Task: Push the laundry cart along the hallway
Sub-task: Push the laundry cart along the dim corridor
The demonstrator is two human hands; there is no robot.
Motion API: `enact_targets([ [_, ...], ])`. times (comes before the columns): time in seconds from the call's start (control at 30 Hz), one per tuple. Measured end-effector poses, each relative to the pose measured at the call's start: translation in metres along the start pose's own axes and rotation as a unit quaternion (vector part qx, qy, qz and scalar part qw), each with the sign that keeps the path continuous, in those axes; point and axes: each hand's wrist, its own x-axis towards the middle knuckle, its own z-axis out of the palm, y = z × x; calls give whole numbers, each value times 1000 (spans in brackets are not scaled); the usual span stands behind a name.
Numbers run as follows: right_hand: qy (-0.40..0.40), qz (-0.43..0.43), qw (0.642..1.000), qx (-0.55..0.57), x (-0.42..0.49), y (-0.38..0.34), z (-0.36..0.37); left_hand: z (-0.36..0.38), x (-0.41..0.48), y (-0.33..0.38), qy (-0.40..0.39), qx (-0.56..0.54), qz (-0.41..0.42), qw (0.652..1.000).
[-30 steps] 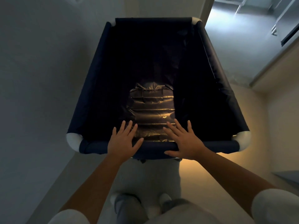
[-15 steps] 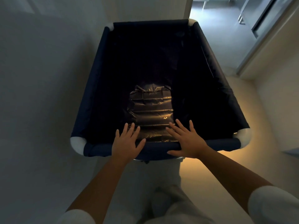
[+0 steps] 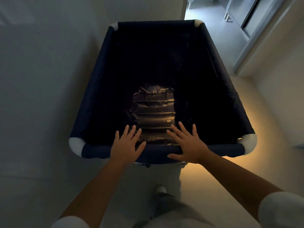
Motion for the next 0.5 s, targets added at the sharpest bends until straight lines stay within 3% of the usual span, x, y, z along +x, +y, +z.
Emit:
enact_targets([
  [0.5, -12, 70, 997, 24, 53, -71, -12, -8, 27, -97, -9, 10, 90, 996],
])
